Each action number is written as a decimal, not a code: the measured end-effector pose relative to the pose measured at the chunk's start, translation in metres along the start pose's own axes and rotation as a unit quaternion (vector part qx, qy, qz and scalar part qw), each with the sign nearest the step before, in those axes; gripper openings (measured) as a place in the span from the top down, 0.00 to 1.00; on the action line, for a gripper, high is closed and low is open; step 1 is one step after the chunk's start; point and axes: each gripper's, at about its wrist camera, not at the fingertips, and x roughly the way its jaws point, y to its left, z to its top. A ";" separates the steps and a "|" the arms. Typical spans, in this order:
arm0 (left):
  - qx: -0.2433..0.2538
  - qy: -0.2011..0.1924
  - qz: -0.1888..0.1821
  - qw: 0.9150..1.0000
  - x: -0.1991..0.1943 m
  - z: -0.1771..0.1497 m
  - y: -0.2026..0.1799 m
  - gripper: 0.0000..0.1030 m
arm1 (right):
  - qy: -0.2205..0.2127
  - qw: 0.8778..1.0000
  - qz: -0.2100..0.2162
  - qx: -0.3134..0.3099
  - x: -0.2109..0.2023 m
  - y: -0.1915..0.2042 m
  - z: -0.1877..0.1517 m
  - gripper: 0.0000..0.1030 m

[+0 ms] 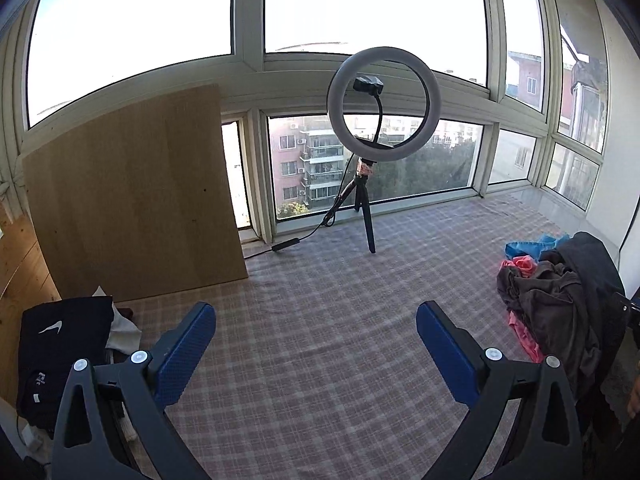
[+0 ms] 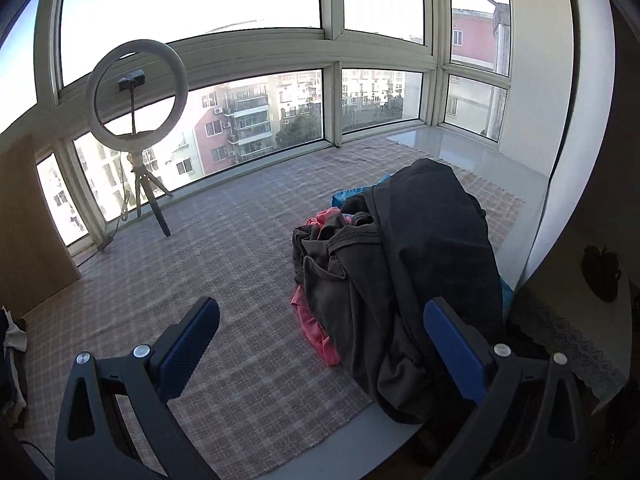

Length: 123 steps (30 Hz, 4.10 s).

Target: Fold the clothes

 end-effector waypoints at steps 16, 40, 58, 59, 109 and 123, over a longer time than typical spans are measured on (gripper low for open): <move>0.009 0.036 0.031 0.999 0.078 0.035 -0.091 0.02 | 0.111 0.993 0.003 -0.040 0.173 -0.111 0.092 0.16; -0.057 -0.067 0.137 0.987 -0.030 0.062 0.079 0.02 | -0.031 0.888 0.431 -0.158 -0.048 0.225 0.228 0.83; 0.037 0.170 -0.028 0.984 0.095 -0.064 0.006 0.02 | 0.253 0.933 0.239 -0.092 0.152 0.095 0.001 0.46; 0.046 0.179 -0.032 0.982 0.101 -0.072 -0.003 0.02 | 0.258 0.931 0.244 -0.081 0.157 0.093 -0.008 0.46; -0.005 0.247 -0.020 0.969 0.133 -0.090 0.096 0.51 | 0.221 0.877 0.317 -0.287 0.198 0.355 -0.064 0.51; -0.015 0.246 -0.045 0.968 0.190 -0.065 0.100 0.51 | 0.233 0.838 0.364 -0.335 0.160 0.345 -0.105 0.48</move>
